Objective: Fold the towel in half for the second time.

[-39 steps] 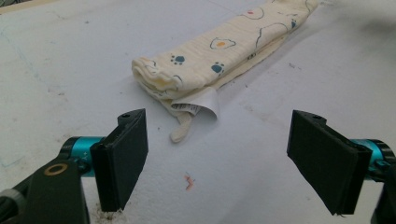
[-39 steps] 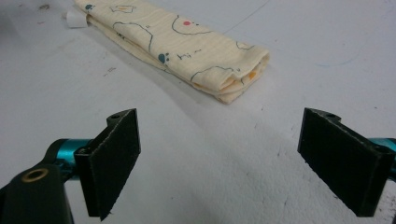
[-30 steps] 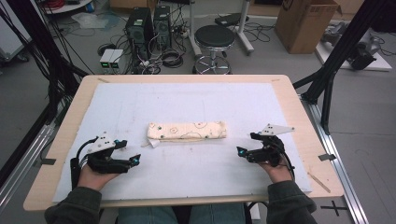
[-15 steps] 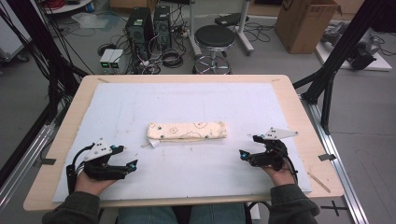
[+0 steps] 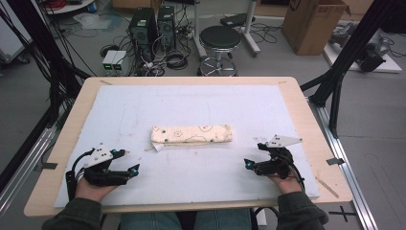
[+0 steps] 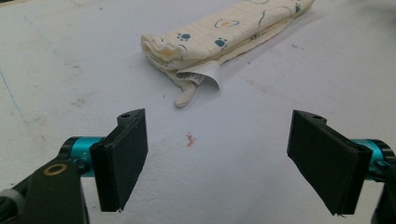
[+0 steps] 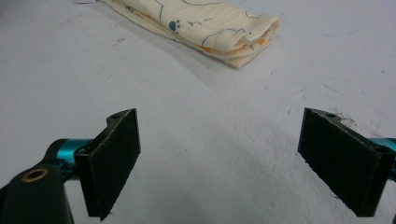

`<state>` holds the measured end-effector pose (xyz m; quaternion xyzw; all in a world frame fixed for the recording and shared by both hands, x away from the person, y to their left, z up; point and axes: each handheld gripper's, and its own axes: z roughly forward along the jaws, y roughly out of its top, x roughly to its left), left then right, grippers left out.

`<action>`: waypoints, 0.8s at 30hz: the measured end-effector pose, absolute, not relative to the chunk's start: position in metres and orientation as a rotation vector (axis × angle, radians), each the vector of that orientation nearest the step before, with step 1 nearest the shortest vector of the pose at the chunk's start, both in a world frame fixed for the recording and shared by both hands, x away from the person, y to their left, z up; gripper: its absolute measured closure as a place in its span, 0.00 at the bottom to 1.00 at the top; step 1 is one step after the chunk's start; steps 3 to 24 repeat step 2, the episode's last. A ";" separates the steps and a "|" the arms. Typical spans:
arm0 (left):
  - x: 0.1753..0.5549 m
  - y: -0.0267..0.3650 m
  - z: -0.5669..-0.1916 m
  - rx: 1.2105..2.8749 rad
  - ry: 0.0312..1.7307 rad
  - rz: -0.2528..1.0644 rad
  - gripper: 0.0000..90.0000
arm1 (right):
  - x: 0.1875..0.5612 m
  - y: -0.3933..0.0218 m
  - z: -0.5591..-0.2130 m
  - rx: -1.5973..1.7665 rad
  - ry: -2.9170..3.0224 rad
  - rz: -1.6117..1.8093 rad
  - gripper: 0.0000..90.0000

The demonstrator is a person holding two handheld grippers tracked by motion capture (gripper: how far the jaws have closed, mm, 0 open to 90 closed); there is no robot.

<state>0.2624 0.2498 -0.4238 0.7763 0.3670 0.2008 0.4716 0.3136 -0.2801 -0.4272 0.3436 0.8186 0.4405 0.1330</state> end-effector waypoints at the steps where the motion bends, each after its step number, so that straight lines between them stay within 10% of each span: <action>1: 0.263 0.250 -0.424 1.897 0.899 0.498 0.23 | 0.314 -0.280 -0.428 0.991 2.376 1.277 0.14; 24: 0.263 0.250 -0.424 1.893 0.899 0.500 0.23 | 0.314 -0.279 -0.428 0.991 2.381 1.277 0.14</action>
